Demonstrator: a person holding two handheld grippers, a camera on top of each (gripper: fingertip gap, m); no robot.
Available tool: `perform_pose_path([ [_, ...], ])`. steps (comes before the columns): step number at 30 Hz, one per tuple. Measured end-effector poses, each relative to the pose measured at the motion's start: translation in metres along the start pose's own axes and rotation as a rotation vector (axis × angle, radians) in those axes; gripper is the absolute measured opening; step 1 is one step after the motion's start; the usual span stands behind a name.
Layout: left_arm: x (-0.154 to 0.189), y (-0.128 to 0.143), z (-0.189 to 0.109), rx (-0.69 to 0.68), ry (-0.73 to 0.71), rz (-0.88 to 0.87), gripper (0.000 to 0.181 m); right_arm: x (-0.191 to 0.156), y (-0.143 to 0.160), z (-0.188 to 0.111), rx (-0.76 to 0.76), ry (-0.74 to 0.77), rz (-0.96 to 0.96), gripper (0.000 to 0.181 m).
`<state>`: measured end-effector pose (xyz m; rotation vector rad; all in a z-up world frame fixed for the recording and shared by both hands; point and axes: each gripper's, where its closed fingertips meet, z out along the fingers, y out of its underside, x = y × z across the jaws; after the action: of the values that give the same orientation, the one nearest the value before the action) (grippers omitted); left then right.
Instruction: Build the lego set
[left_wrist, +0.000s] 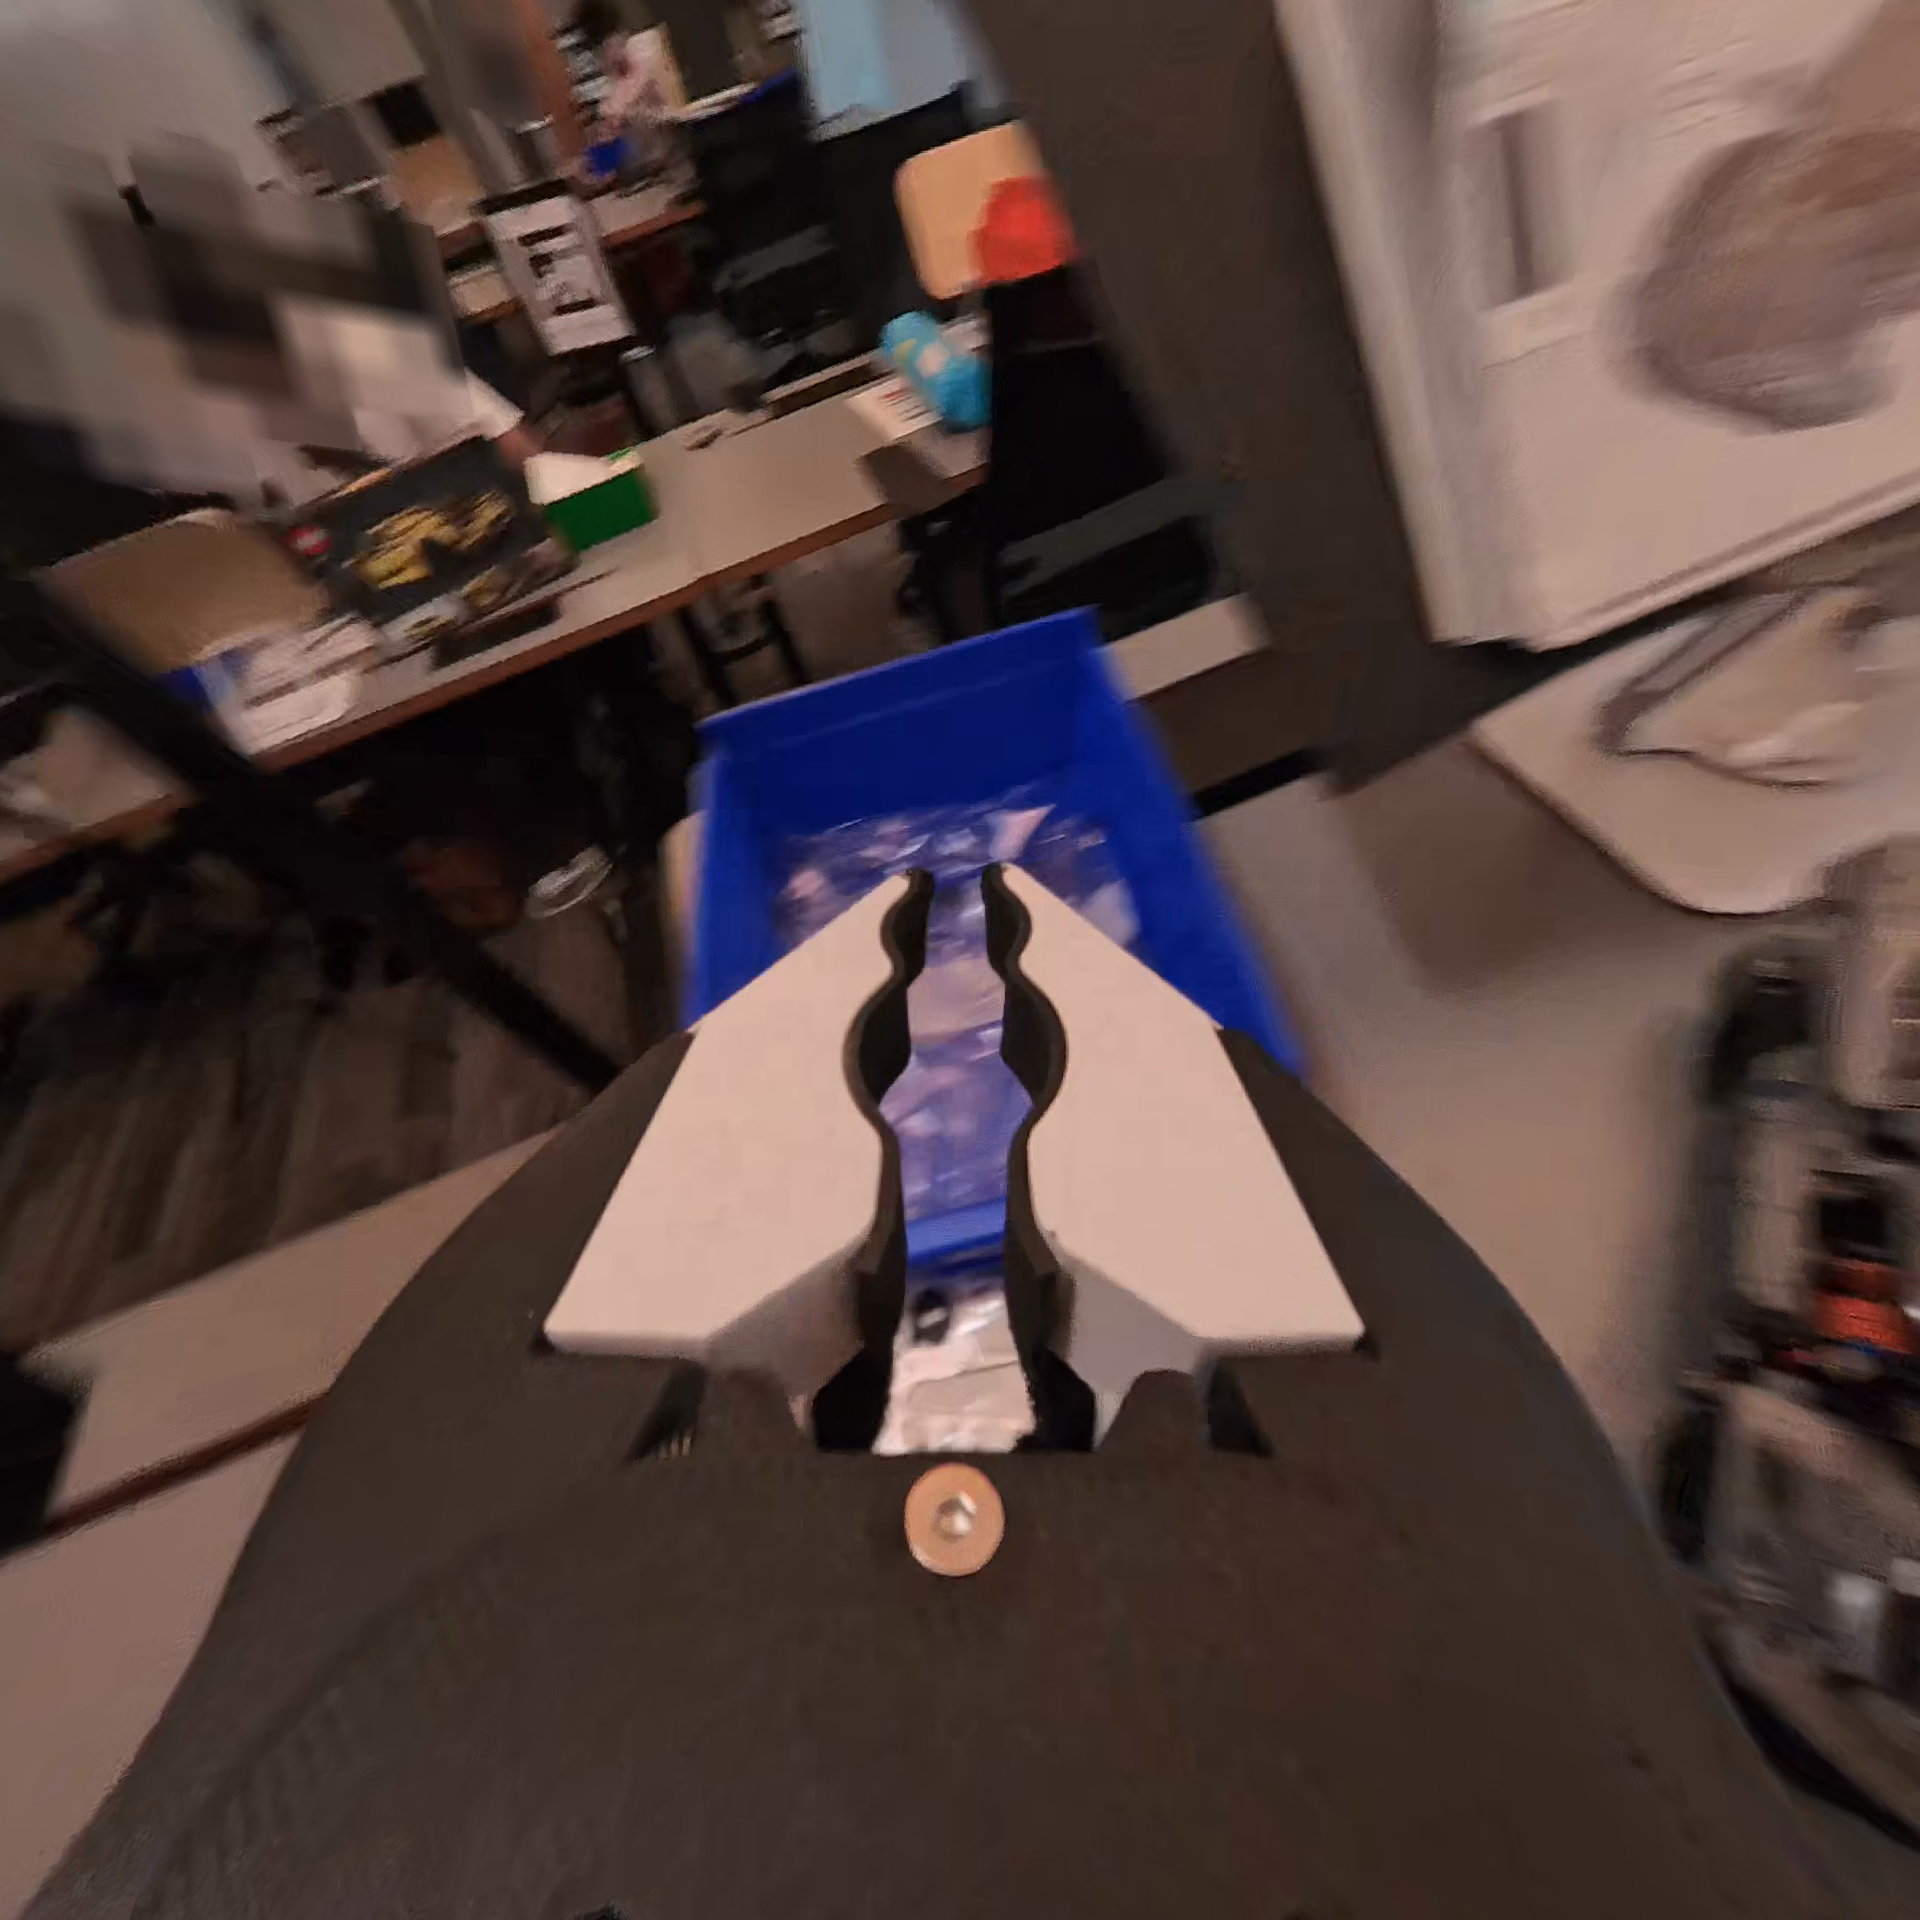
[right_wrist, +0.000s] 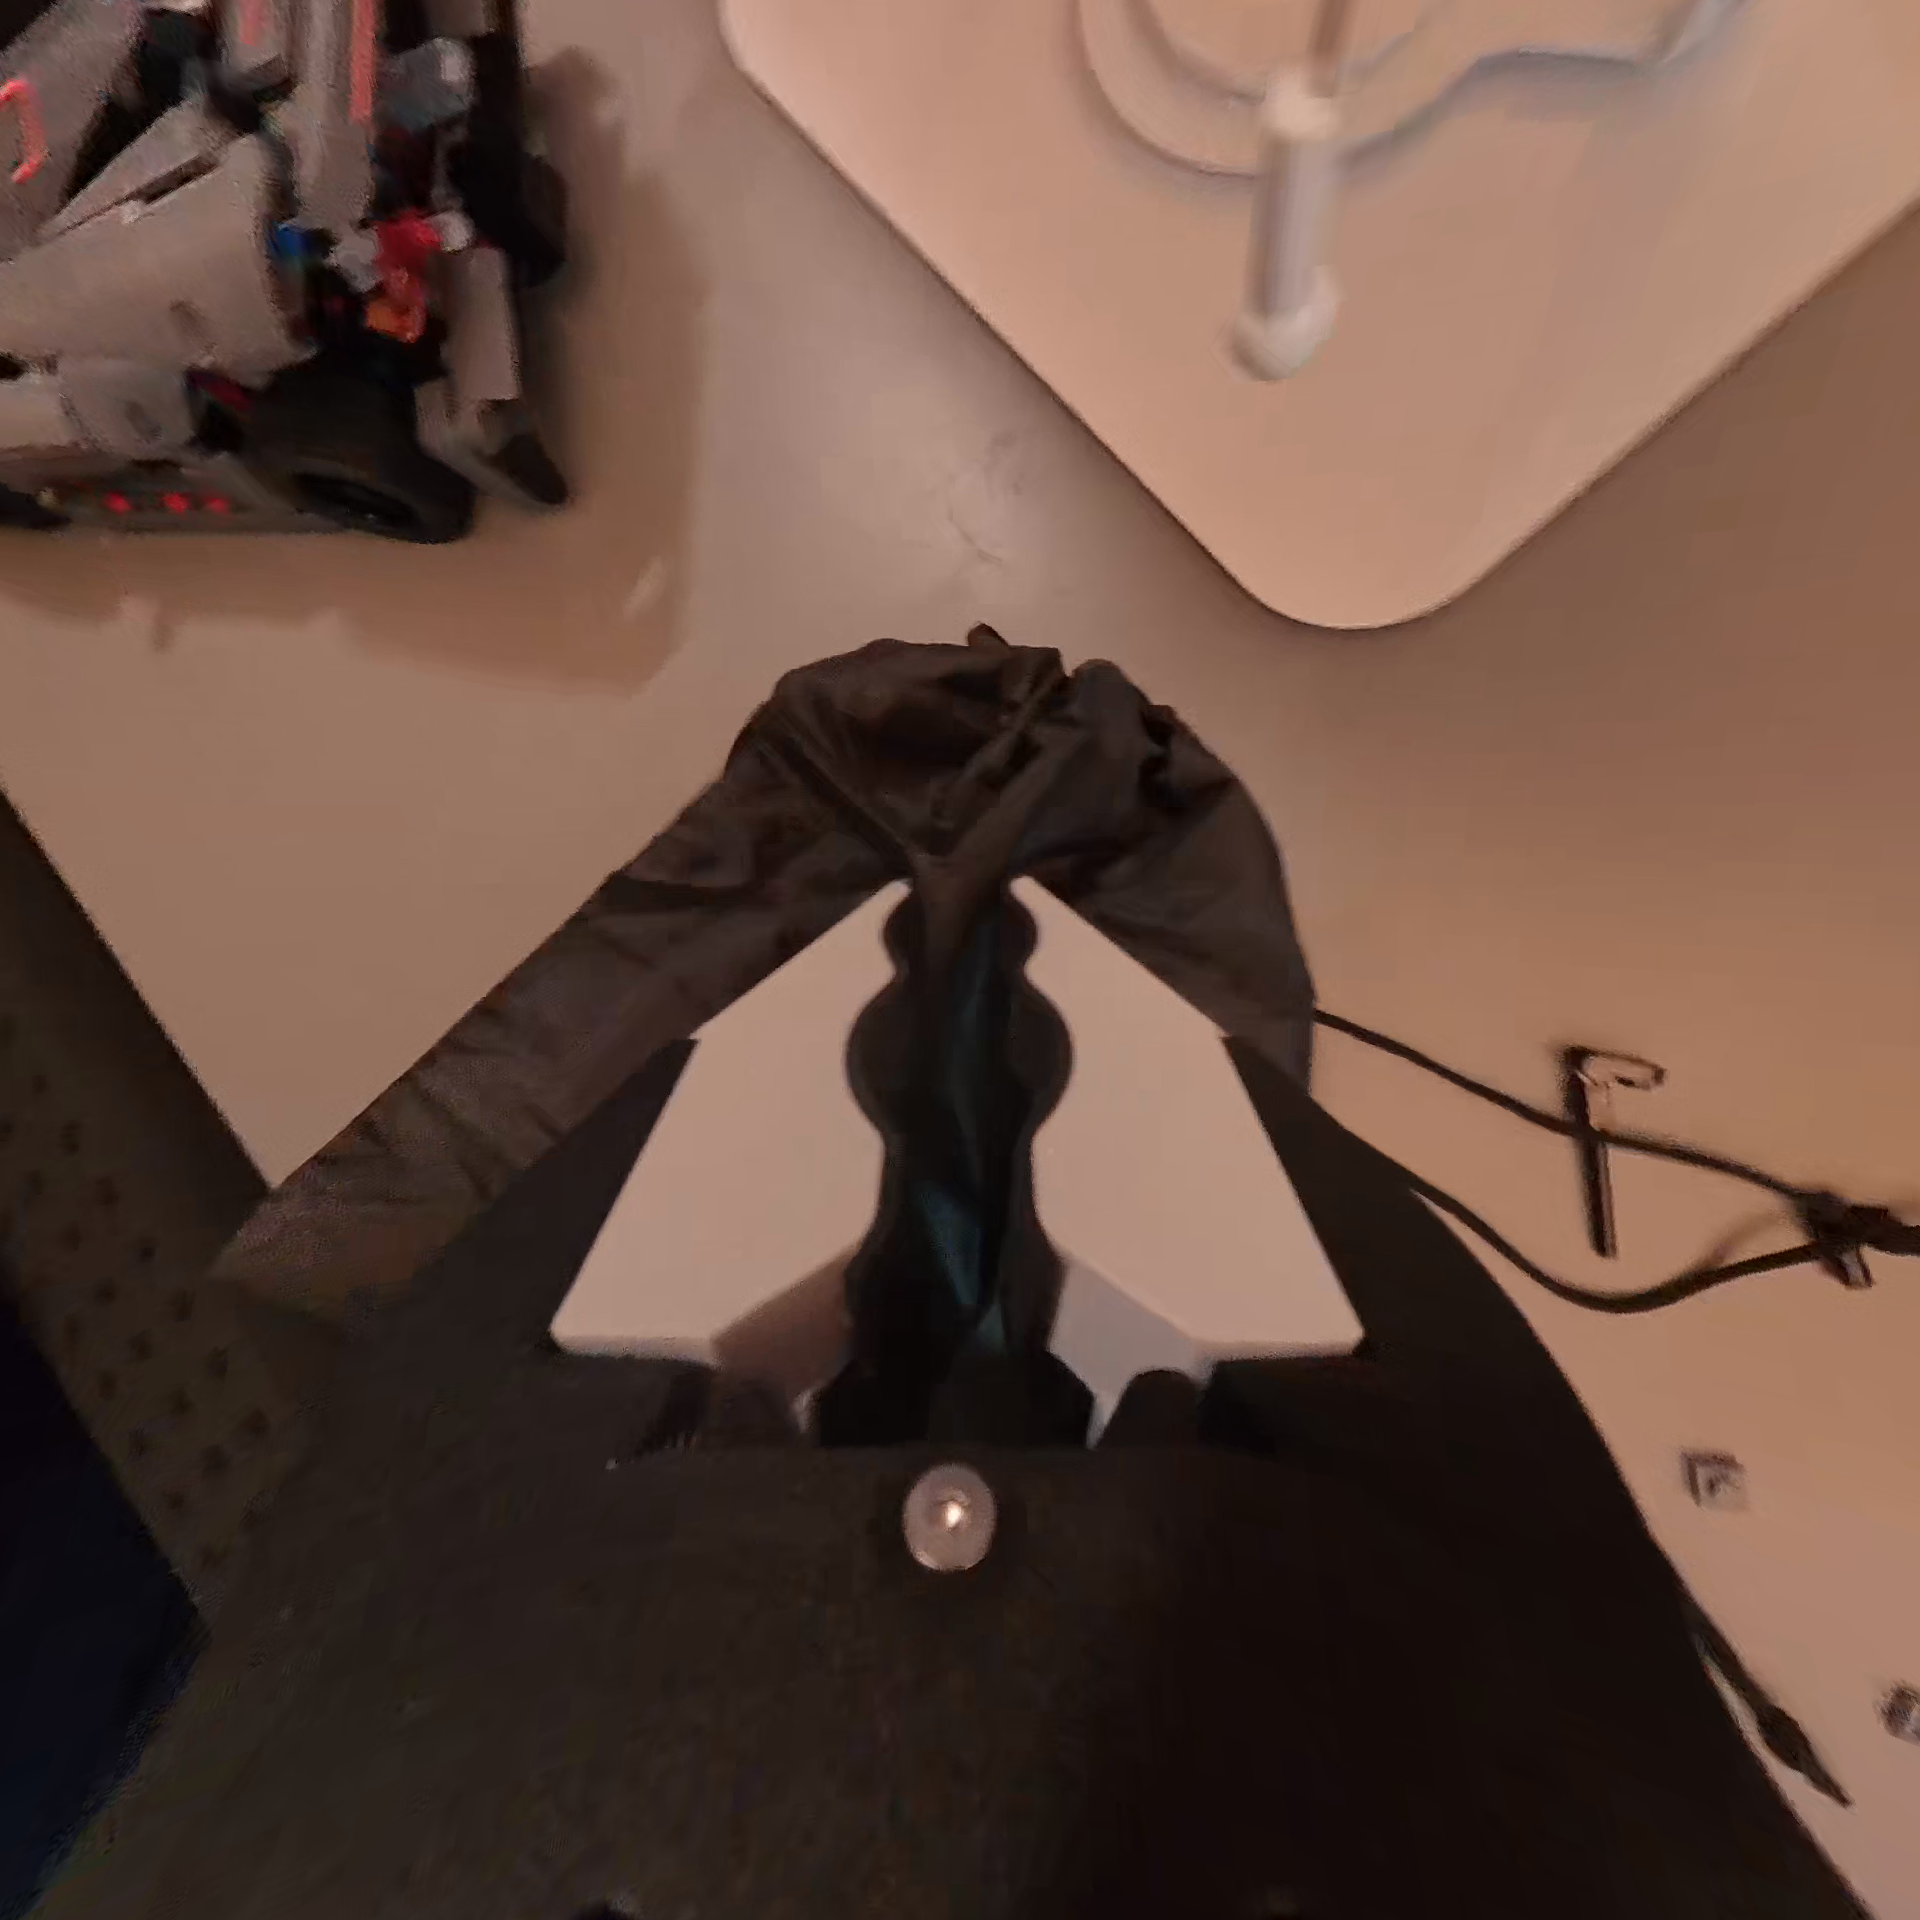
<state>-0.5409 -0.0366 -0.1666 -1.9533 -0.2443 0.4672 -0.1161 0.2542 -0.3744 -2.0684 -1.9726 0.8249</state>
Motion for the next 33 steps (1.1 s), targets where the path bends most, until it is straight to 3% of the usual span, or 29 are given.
perform_pose_path([
  [1,0.036,-0.013,0.003,0.012,0.077,0.021,0.008,-0.007,-0.001,-0.001,0.011,-0.025,-0.037,0.000],
  [7,0.227,-0.070,-0.008,0.093,0.402,0.188,0.006,-0.034,-0.009,-0.037,0.164,-0.039,-0.125,0.000],
  [10,0.308,-0.068,-0.008,0.048,0.565,0.200,0.017,-0.053,-0.022,-0.071,0.329,-0.062,-0.198,0.000],
  [14,0.401,-0.046,-0.003,-0.017,0.795,0.124,0.016,-0.081,-0.032,-0.112,0.537,-0.146,-0.233,0.000],
  [16,0.426,-0.038,0.002,-0.055,0.851,0.081,0.021,-0.091,-0.033,-0.126,0.613,-0.157,-0.254,0.000],
  [19,0.470,-0.037,-0.017,-0.097,1.116,-0.117,0.028,-0.106,-0.030,-0.140,0.703,-0.194,-0.288,0.000],
  [24,0.510,-0.040,-0.032,-0.096,1.310,-0.362,0.035,-0.126,-0.021,-0.141,0.743,-0.170,-0.379,0.000],
  [28,0.517,-0.048,-0.040,-0.067,1.418,-0.536,0.026,-0.135,-0.013,-0.133,0.726,-0.117,-0.452,0.000],
  [33,0.526,-0.048,-0.044,-0.038,1.449,-0.569,0.004,-0.137,-0.007,-0.126,0.708,-0.089,-0.474,0.000],
])
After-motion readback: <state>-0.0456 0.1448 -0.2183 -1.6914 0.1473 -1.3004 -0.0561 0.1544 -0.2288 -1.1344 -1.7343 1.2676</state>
